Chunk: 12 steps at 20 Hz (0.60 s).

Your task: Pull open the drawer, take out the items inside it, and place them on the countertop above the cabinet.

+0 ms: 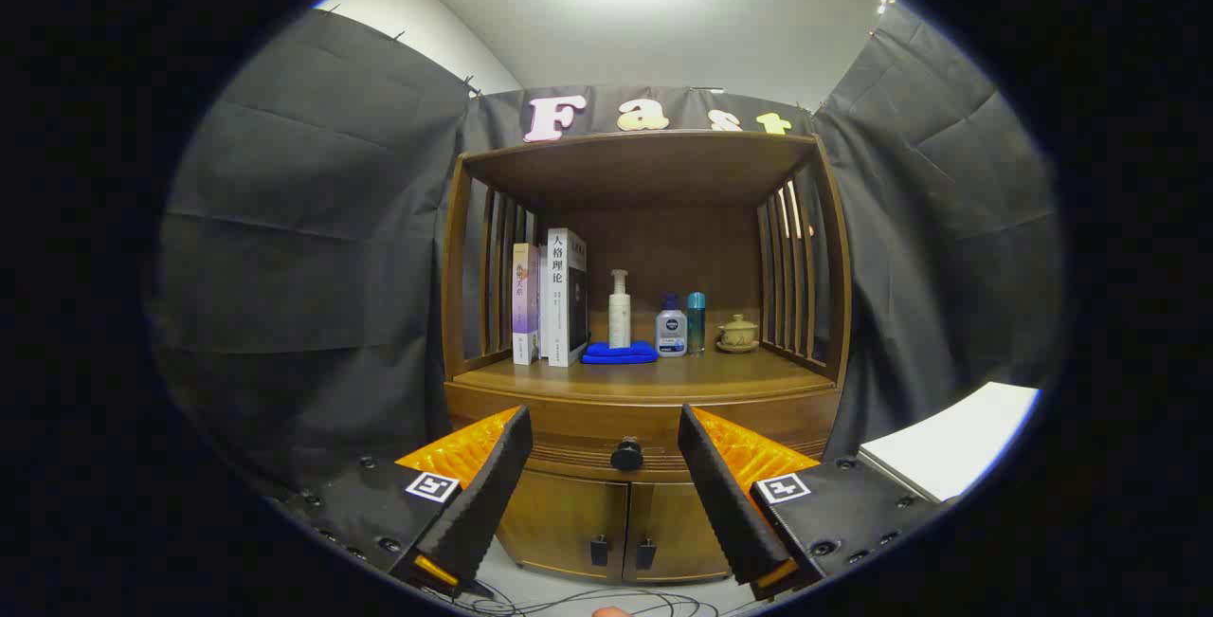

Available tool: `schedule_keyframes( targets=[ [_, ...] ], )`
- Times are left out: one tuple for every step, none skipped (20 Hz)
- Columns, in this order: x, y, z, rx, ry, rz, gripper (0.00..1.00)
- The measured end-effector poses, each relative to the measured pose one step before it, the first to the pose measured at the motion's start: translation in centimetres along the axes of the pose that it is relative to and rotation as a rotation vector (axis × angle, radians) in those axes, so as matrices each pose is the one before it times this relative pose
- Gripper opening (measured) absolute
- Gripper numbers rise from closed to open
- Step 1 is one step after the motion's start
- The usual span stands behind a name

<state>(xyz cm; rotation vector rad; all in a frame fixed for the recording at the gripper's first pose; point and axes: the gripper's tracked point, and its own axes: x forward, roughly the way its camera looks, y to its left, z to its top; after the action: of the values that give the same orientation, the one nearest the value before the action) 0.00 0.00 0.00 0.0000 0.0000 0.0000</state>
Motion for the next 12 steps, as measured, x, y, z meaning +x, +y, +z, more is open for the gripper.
schedule_keyframes(
  targets=[
    [-0.083, -0.015, -0.034, 0.00024, -0.00231, -0.00038, 0.98],
    [-0.092, 0.003, 0.020, -0.00098, -0.00136, -0.00103, 0.98],
    [0.095, -0.091, 0.021, 0.00003, -0.00055, -0.00018, 0.98],
    [0.059, -0.145, 0.000, 0.00173, -0.00056, -0.00139, 0.98],
    [-0.009, -0.122, 0.006, 0.00367, -0.00078, -0.00123, 0.98],
    [0.022, -0.119, -0.010, 0.00479, -0.00099, -0.00251, 0.98],
    [0.157, -0.159, -0.102, 0.00466, -0.00043, -0.00165, 0.98],
    [0.143, -0.107, -0.081, 0.00389, 0.00070, -0.00264, 0.98],
    [0.111, -0.127, -0.035, 0.00364, -0.00028, -0.00030, 0.98],
    [0.287, -0.140, -0.177, 0.00353, 0.00123, -0.00143, 0.98],
    [0.215, -0.169, -0.068, 0.00316, -0.00016, -0.00248, 0.98],
    [0.245, -0.174, -0.092, 0.00151, 0.00018, -0.00164, 0.98]
  ],
)
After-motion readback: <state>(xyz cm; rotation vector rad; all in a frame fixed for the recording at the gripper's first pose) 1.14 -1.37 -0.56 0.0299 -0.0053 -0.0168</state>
